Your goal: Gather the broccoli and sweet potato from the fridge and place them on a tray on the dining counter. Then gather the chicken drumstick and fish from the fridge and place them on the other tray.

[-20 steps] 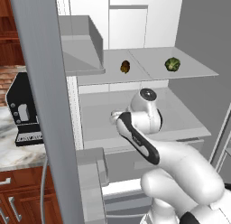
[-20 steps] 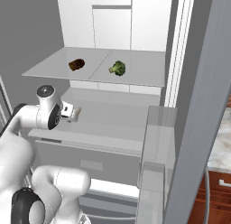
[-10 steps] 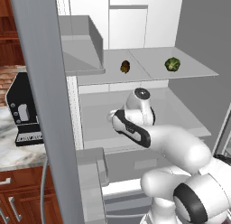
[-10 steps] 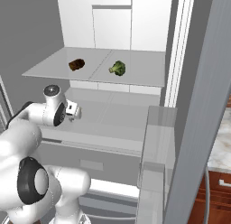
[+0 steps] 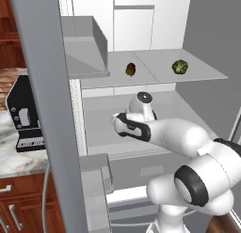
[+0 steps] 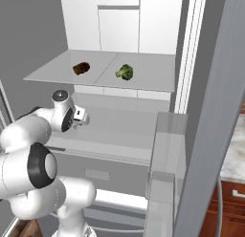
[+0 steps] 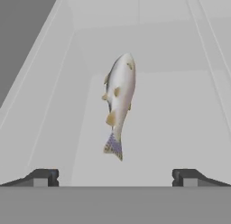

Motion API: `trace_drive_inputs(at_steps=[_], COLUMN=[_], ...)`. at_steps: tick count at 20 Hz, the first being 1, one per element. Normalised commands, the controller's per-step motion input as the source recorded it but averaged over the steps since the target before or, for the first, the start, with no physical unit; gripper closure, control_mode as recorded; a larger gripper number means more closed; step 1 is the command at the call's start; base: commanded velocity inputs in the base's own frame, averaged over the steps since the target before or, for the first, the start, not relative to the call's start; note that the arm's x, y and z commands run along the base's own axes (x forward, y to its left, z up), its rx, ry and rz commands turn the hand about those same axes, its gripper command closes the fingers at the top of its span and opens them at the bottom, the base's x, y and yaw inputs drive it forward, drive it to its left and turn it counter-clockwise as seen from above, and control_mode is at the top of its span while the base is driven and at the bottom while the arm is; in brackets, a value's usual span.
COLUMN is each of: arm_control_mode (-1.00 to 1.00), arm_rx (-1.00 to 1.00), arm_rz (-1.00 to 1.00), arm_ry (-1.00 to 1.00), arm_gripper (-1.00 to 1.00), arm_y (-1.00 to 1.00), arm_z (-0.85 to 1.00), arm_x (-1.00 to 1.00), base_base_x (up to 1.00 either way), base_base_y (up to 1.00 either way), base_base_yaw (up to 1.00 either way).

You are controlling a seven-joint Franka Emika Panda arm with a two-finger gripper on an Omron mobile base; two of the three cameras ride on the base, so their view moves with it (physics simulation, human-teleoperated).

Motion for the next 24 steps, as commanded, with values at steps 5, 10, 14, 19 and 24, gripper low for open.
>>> trace_drive_inputs(at_steps=[5,10,14,19,24], arm_control_mode=[-1.00,-1.00,-1.00,-1.00,-1.00], arm_rx=[0.00,0.00,0.00,-0.03,0.00], arm_rz=[-0.03,-0.03,-0.03,-0.01,0.00], arm_ry=[0.00,0.00,0.00,0.00,0.02], arm_gripper=[-1.00,-1.00,-1.00,-1.00,-1.00], arm_y=[0.05,0.03,0.03,0.20,0.14], arm_z=[-0.16,-0.14,-0.16,-0.16,-0.11], arm_x=[0.34,0.35,0.40,0.30,0.30], base_base_x=[0.00,0.00,0.00,0.00,0.00], base_base_y=[0.00,0.00,0.00,0.00,0.00], base_base_yaw=[0.00,0.00,0.00,0.00,0.00])
